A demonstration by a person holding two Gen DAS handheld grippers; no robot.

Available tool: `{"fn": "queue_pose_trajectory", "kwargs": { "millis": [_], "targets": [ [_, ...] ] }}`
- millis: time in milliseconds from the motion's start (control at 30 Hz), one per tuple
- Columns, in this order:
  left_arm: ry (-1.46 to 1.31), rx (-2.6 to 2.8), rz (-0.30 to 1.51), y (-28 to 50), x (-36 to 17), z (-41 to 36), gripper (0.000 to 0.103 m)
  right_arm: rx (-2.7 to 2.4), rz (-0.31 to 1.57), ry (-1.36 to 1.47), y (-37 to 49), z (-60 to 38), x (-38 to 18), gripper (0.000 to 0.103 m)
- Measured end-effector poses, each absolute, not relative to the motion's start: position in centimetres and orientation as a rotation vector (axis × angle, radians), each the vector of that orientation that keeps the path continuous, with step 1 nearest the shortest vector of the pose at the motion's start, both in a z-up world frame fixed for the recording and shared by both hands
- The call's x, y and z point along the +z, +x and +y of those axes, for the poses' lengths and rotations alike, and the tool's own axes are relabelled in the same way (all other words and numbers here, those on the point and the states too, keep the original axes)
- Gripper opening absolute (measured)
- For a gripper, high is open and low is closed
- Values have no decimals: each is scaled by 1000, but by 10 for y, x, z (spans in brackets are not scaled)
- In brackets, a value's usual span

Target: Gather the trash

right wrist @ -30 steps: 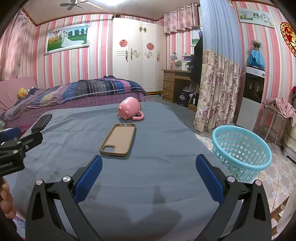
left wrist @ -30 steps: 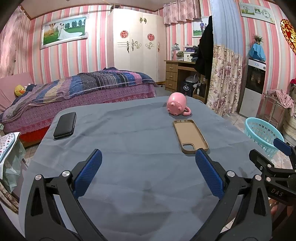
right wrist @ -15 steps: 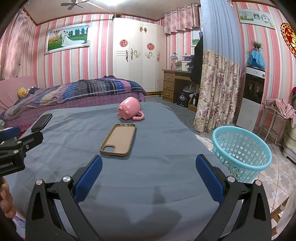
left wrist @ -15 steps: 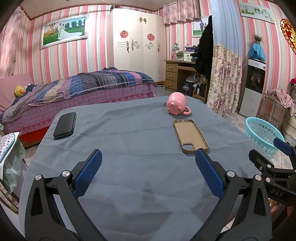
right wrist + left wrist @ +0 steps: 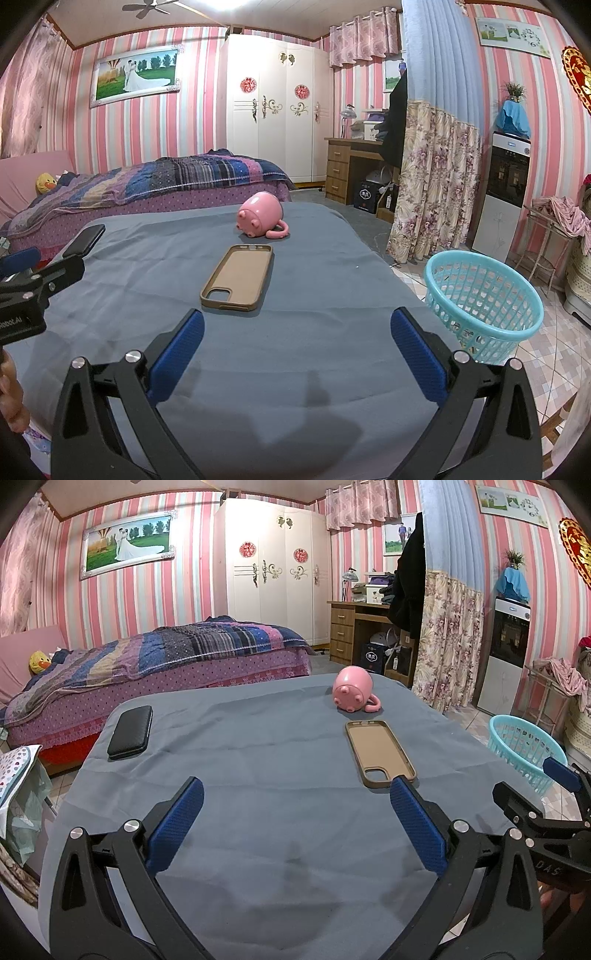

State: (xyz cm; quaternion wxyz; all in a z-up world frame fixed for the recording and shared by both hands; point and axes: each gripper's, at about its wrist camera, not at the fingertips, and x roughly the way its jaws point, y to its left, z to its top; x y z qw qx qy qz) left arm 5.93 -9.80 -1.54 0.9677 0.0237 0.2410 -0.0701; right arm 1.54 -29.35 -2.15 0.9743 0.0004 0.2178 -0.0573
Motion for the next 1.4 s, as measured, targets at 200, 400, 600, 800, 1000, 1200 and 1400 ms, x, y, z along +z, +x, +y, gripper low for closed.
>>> {"fn": "queue_pose_trajectory", "kwargs": {
  "millis": [200, 400, 600, 800, 1000, 1200, 1400],
  "targets": [
    [50, -141, 485, 59, -15, -97, 98, -115, 439, 1, 15, -294, -22, 99],
    [54, -144, 485, 59, -13, -96, 98, -115, 438, 2, 15, -294, -22, 99],
    [53, -144, 486, 58, -13, -96, 98, -115, 439, 1, 15, -294, -22, 99],
    [53, -145, 486, 58, -14, -96, 98, -114, 438, 1, 15, -294, -21, 99],
    [55, -146, 486, 58, -14, -96, 98, -115, 437, 2, 15, -294, -21, 99],
    [57, -147, 483, 58, -14, -95, 98, -114, 437, 3, 15, -294, -21, 99],
    [52, -151, 483, 59, -14, -94, 98, -115, 437, 1, 15, -294, -22, 99]
  ]
}}
